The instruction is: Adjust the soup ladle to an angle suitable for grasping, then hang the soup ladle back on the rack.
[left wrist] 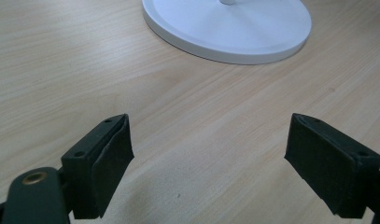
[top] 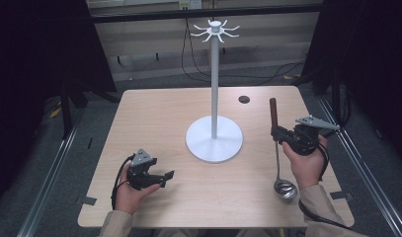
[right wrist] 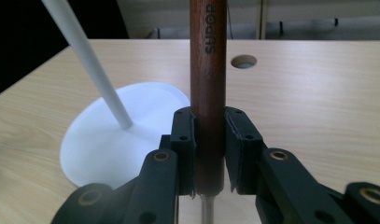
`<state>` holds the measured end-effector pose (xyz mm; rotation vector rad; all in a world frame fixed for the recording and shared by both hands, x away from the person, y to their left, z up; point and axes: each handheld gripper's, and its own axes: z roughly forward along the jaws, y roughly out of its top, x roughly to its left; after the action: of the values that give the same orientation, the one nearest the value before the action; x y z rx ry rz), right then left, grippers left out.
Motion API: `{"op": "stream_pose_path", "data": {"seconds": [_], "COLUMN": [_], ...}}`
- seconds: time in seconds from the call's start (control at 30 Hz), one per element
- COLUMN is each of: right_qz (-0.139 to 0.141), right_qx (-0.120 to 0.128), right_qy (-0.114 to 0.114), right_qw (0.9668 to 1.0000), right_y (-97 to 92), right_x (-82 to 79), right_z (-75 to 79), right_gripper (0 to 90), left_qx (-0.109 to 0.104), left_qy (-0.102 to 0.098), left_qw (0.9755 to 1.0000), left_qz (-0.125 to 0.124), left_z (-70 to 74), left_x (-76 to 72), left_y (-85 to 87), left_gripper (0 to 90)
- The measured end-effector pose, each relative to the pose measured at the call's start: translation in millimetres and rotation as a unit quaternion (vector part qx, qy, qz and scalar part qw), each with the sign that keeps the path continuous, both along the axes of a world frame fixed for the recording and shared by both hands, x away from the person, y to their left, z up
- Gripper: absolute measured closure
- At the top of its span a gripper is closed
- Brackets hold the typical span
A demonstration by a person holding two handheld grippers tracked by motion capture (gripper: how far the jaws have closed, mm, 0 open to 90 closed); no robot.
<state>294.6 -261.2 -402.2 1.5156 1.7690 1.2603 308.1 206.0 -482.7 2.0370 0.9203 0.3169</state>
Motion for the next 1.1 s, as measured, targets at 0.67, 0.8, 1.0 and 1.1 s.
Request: {"op": "stream_pose_path", "data": {"seconds": [0.67,0.8,1.0,1.1], "right_qz": [0.016,0.013,0.011,0.012], "right_qx": [0.016,0.012,0.016,0.017], "right_qy": [-0.104,-0.117,-0.125,-0.132], "right_qw": [0.9943,0.9930,0.9919,0.9911], "right_y": [24.5,32.4,43.4,48.3], "right_x": [-12.0,-11.8,-8.0,-6.6], "right_z": [42.9,49.4,57.2,61.0], "right_gripper": [75.1,75.1,75.1,75.0], "left_qx": [-0.005,-0.001,-0.002,0.001], "left_qy": [-0.006,-0.006,-0.007,-0.007], "left_qw": [0.9999,0.9999,0.9999,0.9999], "left_qz": [0.009,0.011,0.013,0.012], "left_z": [1.0,1.2,2.0,1.6], "left_x": [-0.2,-1.0,-2.1,-2.7], "left_y": [2.0,2.9,5.2,7.6], "left_gripper": [7.1,6.8,6.8,6.8]}}
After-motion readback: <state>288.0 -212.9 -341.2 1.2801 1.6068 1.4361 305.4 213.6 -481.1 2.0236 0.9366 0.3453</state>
